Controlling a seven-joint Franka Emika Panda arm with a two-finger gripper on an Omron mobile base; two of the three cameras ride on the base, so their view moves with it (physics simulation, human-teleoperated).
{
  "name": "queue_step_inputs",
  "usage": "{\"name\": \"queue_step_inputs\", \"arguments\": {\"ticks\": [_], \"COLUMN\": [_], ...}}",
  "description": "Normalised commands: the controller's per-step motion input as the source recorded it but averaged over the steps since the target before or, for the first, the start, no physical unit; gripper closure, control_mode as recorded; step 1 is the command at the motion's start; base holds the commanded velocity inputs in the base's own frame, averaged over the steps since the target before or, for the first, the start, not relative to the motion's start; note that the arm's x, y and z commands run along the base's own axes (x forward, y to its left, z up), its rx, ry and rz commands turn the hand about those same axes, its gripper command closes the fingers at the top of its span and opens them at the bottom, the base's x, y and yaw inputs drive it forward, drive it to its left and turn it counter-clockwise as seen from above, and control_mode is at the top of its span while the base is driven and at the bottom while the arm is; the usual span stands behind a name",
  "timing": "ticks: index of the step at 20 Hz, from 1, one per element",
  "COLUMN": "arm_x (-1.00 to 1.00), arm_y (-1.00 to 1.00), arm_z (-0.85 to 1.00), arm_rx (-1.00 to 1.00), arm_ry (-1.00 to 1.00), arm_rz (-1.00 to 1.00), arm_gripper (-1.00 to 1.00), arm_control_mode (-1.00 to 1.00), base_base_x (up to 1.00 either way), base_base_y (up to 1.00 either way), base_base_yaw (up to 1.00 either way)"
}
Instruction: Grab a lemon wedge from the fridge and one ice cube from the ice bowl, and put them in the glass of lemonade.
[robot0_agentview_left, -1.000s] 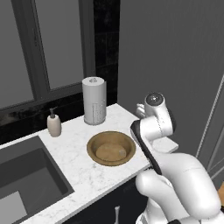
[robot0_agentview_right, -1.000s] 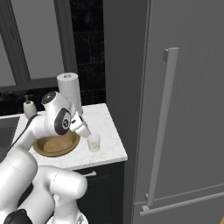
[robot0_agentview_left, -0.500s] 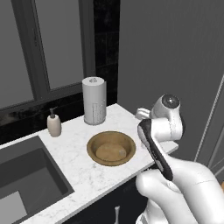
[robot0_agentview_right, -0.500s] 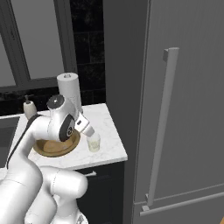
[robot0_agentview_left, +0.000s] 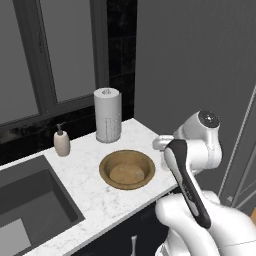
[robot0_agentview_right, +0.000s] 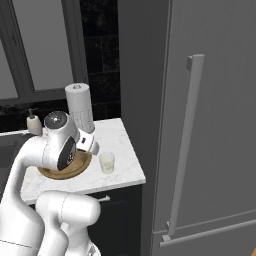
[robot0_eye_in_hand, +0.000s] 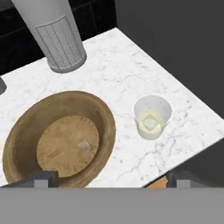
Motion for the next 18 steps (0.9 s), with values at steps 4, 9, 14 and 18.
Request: {"name": "queue_step_inputs", "arguments": {"ticks": [4, 9, 14, 18], "arm_x": [-0.86, -0.49, 0.00, -0.54], "arm_y": [0.05, -0.11, 0.00, 0.00], "arm_z": [0.03, 0.00, -0.03, -0.36], "arm_rx": [-0.17, -0.03, 0.00, 0.00], "arm_ry": [0.00, 0.00, 0.00, 0.01], "arm_rz": [0.05, 0.00, 0.00, 0.11], "arm_gripper": [-1.00, -1.00, -1.00, -1.00], "arm_control_mode": [-1.00, -1.00, -1.00, -1.00], "base_base_x": [0.00, 0.00, 0.00, 0.00], "base_base_y": [0.00, 0.00, 0.00, 0.00], "base_base_yaw": [0.00, 0.00, 0.00, 0.00]}}
